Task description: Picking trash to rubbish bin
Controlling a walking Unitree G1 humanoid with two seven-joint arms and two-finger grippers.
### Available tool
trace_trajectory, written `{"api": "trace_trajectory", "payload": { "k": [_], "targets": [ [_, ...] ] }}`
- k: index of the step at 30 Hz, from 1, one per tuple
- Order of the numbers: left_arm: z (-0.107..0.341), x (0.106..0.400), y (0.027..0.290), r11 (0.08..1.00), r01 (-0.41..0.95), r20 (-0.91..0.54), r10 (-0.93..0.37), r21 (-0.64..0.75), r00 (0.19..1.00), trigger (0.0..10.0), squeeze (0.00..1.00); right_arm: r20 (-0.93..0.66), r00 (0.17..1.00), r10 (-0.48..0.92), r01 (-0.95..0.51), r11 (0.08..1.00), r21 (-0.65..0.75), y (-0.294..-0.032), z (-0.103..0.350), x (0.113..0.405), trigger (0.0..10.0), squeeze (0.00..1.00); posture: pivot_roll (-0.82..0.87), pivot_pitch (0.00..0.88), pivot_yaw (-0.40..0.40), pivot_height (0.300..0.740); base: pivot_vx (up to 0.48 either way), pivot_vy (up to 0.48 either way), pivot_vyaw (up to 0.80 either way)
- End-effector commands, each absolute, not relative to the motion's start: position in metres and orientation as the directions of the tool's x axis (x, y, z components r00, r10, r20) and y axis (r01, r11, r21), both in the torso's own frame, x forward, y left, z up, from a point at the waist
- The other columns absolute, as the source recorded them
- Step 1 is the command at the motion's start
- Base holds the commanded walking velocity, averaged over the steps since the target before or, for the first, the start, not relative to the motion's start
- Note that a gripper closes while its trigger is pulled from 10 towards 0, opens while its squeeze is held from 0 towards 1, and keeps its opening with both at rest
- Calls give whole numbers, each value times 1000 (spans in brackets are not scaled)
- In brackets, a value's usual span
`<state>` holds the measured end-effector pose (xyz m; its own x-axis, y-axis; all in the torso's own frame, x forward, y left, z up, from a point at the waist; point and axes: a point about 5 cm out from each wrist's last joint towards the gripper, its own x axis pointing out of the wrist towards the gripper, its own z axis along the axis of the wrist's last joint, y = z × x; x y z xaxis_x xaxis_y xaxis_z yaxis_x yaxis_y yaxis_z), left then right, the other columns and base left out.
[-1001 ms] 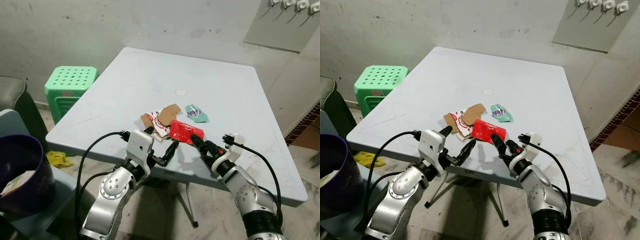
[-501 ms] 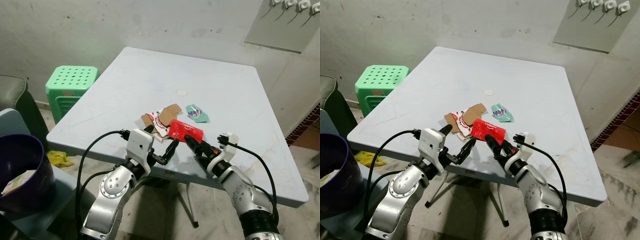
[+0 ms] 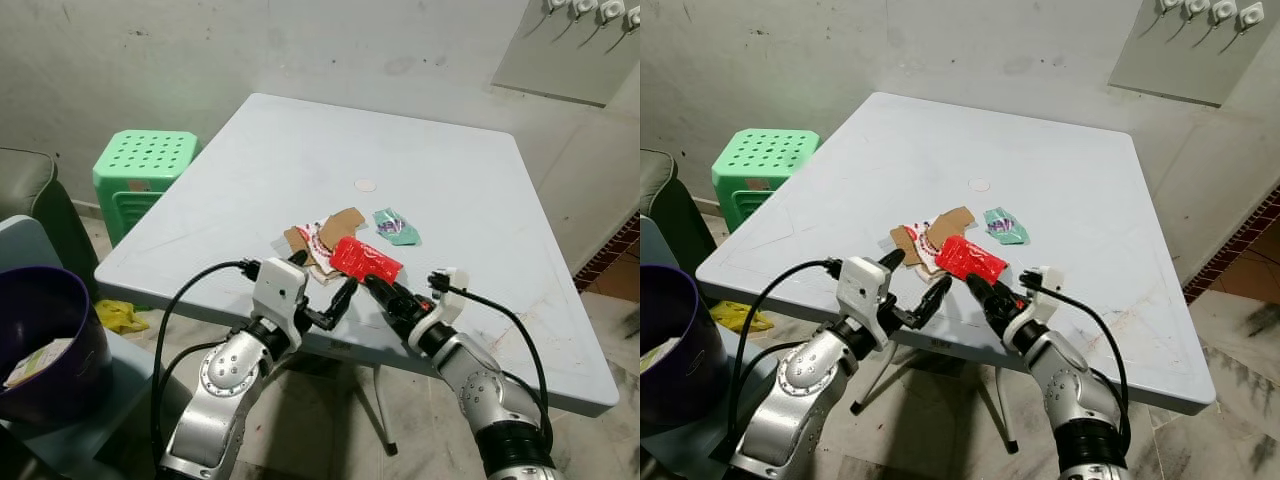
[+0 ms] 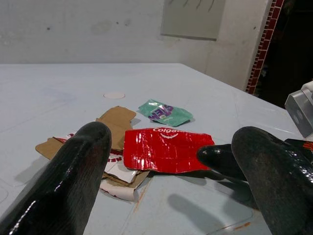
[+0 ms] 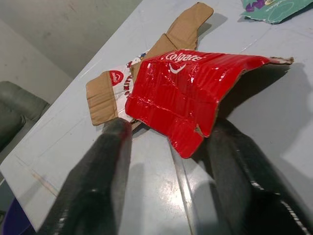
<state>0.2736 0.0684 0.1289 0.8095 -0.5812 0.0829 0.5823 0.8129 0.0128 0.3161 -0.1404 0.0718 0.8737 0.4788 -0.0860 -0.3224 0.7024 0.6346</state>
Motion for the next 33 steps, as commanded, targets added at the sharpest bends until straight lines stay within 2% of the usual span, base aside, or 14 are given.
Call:
{"api": "trace_trajectory", "payload": {
  "k": [1, 22, 33],
  "targets": [
    [133, 274, 65, 807, 590, 92, -590, 23, 802, 10000, 0, -68, 880, 470, -327, 705, 629, -145, 75, 316, 0, 0, 5, 53, -101, 740, 0, 0, 0],
    [132, 275, 64, 809, 588, 95, -587, 28, 804, 10000, 0, -25, 883, 469, -356, 704, 615, -148, 78, 316, 0, 0, 6, 43, -104, 740, 0, 0, 0],
    [134, 277, 64, 805, 592, 102, -592, 36, 799, 10000, 0, 87, 881, 465, -427, 705, 567, -158, 85, 309, 0, 0, 8, 23, -103, 740, 0, 0, 0]
  ]
}}
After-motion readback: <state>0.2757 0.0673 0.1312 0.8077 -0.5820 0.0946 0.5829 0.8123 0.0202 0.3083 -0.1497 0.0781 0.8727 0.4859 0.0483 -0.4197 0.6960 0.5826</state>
